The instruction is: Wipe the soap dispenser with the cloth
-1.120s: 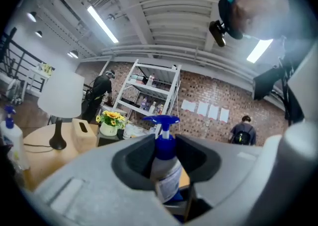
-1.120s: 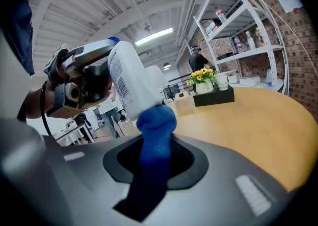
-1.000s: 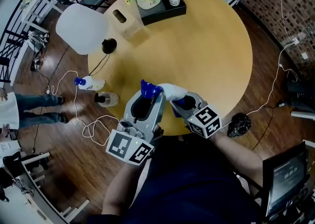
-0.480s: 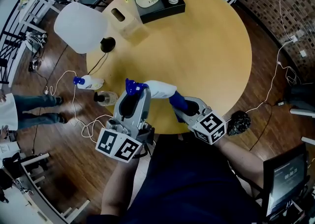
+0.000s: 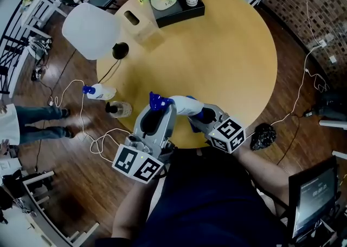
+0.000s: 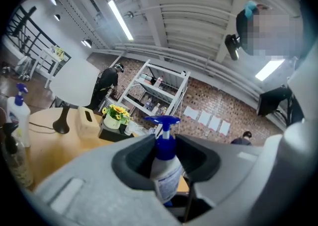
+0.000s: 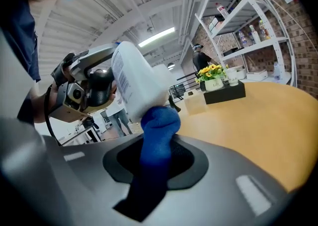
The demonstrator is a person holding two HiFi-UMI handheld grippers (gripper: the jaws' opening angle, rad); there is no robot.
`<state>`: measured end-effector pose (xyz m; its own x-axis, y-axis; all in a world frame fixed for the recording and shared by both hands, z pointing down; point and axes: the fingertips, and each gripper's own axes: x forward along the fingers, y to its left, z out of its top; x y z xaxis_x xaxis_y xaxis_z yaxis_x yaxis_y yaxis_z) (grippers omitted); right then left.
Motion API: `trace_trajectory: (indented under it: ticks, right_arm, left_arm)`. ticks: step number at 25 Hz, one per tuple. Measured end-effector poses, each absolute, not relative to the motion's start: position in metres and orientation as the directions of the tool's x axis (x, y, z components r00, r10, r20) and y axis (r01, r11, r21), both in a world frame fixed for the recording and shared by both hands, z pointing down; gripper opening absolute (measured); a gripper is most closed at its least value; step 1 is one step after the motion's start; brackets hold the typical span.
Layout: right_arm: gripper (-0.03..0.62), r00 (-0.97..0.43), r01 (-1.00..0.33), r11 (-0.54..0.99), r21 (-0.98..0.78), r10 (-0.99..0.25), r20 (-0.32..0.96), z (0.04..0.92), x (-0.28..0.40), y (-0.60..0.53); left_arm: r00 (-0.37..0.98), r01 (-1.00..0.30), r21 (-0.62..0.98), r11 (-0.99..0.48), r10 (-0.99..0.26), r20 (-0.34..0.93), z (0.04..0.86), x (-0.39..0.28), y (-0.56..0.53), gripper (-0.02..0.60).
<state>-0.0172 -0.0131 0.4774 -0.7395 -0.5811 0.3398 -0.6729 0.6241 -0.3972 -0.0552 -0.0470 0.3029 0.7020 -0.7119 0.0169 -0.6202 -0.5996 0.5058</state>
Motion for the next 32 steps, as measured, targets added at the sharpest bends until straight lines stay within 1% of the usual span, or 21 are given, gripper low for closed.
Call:
trace_trajectory:
  ticks: [5, 9, 12, 15, 17, 21, 25, 27, 32]
  right_arm:
    - [0.103, -0.756, -0.655, 0.624, -0.427, -0.542, 0.367, 0.49, -0.035, 0.007]
    - [0.103, -0.739, -0.673, 0.604, -0.426, -0.546, 0.393, 0.5, -0.026, 0.017]
    - [0.103, -0.668, -0.744, 0.522, -0.417, -0.588, 0.456, 0.516, 0.002, 0.014]
    - [0.104, -0.542, -0.841, 0.403, -0.362, -0.616, 0.572, 0.54, 0.039, 0.001]
    - [0.104, -0.484, -0.875, 0.349, -0.337, -0.597, 0.64, 0.556, 0.057, -0.011]
    - [0.106, -0.42, -0.904, 0.313, -0.29, -0.53, 0.737, 0.589, 0.072, -0.031]
    - [0.106, -0.366, -0.926, 0.277, -0.255, -0.508, 0.779, 0.608, 0.077, -0.042]
    - [0.106, -0.361, -0.93, 0.262, -0.259, -0.504, 0.785, 0.614, 0.077, -0.045]
    - [0.112, -0.356, -0.933, 0.235, -0.274, -0.465, 0.811, 0.63, 0.075, -0.041]
  left_arm:
    - [0.681, -0.629, 0.538, -0.561, -0.731, 0.035, 0.316, -0.064, -0.053, 0.127]
    - [0.665, -0.67, 0.499, -0.55, -0.743, 0.074, 0.334, -0.073, -0.057, 0.127]
    - [0.648, -0.727, 0.395, -0.562, -0.752, 0.123, 0.361, -0.083, -0.061, 0.127]
    - [0.623, -0.775, 0.278, -0.567, -0.758, 0.192, 0.405, -0.094, -0.065, 0.127]
    - [0.593, -0.803, 0.246, -0.543, -0.767, 0.246, 0.434, -0.1, -0.07, 0.127]
    - [0.559, -0.829, 0.211, -0.517, -0.769, 0.311, 0.475, -0.105, -0.076, 0.127]
    - [0.524, -0.851, 0.171, -0.497, -0.775, 0.354, 0.495, -0.109, -0.076, 0.127]
    - [0.515, -0.856, 0.16, -0.492, -0.782, 0.352, 0.495, -0.11, -0.076, 0.126]
    - [0.554, -0.829, 0.153, -0.537, -0.756, 0.348, 0.501, -0.102, -0.066, 0.135]
